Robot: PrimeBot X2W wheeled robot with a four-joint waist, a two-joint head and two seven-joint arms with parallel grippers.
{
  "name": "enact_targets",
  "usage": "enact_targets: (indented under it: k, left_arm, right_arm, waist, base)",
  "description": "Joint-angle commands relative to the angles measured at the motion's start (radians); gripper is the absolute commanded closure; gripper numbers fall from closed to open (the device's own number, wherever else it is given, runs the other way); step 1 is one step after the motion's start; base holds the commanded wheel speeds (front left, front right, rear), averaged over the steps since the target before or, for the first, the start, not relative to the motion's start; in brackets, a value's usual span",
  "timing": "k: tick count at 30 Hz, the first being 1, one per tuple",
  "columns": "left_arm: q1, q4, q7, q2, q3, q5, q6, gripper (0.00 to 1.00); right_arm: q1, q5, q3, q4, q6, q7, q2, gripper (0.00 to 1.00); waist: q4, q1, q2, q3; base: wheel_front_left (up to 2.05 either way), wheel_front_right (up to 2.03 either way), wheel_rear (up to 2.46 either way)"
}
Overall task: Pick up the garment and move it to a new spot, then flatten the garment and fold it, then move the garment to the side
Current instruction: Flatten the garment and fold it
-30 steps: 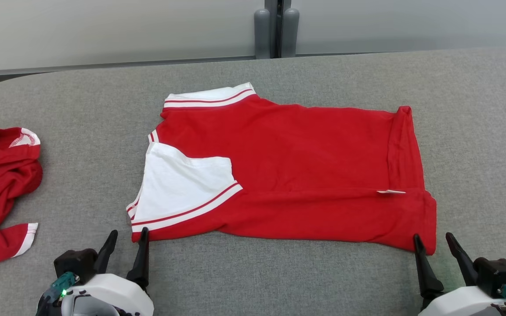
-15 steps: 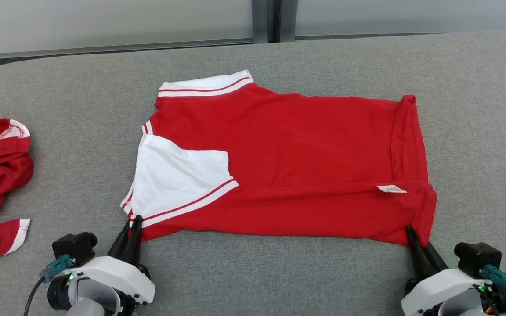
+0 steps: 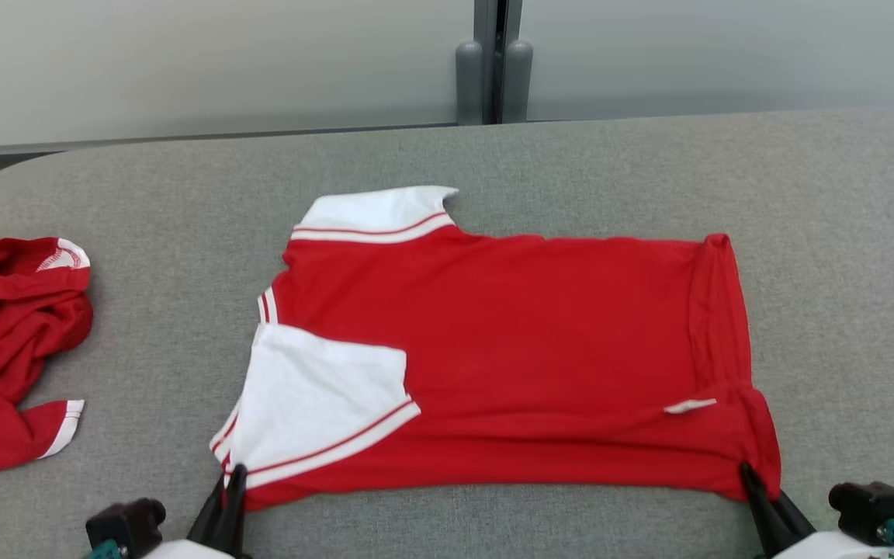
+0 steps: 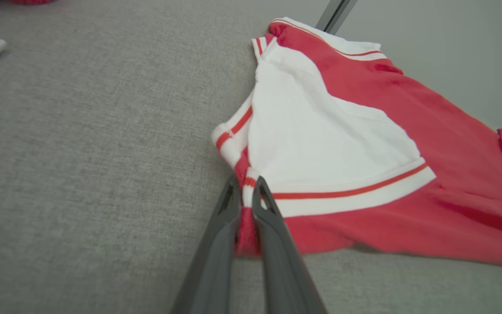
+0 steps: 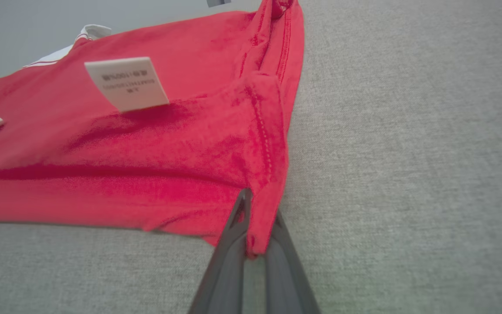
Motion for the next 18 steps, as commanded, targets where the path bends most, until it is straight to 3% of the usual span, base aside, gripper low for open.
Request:
enact_targets:
  k: [1,11,12,13,14,15,18]
  left_arm:
    - [0.018,-0.011,0.005,0.011,0.009,-0.010,0.011,1.00]
    - [0.184,-0.174,0.100,-0.004,-0.014,-0.031,0.074,1.00]
    - [0.189,-0.180,0.106,-0.004,-0.017,-0.032,0.078,0.93]
    - [0.190,-0.185,0.108,-0.001,-0.016,-0.025,0.087,0.31]
    - [0.190,-0.191,0.104,-0.001,-0.017,-0.020,0.092,0.00]
    - [0.186,-0.200,0.093,-0.003,-0.014,-0.019,0.094,0.00]
    - [0.172,-0.232,0.036,0.001,-0.006,0.012,0.115,0.00]
  right_arm:
    - [0.016,0.003,-0.009,-0.004,-0.002,0.004,-0.012,1.00]
    - [0.101,0.003,-0.063,-0.034,-0.003,0.047,-0.029,1.00]
    - [0.103,0.011,-0.068,-0.035,-0.003,0.050,-0.023,1.00]
    - [0.104,0.017,-0.070,-0.038,-0.003,0.051,-0.017,0.58]
    - [0.104,0.018,-0.069,-0.048,-0.003,0.049,-0.016,0.06]
    - [0.102,0.021,-0.072,-0.059,-0.002,0.039,-0.015,0.00]
    - [0.098,0.007,-0.086,-0.110,-0.002,0.000,-0.007,0.00]
  waist:
    - [0.001,0.0000,0.0000,-0.012]
    - [0.009,0.0000,0.0000,-0.049]
    - [0.009,0.0000,0.0000,-0.051]
    - [0.009,0.0000,0.0000,-0.054]
    - [0.007,0.0000,0.0000,-0.057]
    - [0.006,0.0000,0.0000,-0.059]
    - [0.001,0.0000,0.0000,-0.071]
  base:
    - [0.00,0.00,0.00]
    - [0.00,0.00,0.00]
    - [0.00,0.00,0.00]
    - [0.00,0.00,0.00]
    - [0.00,0.00,0.00]
    - [0.00,0.00,0.00]
    - [0.00,0.00,0.00]
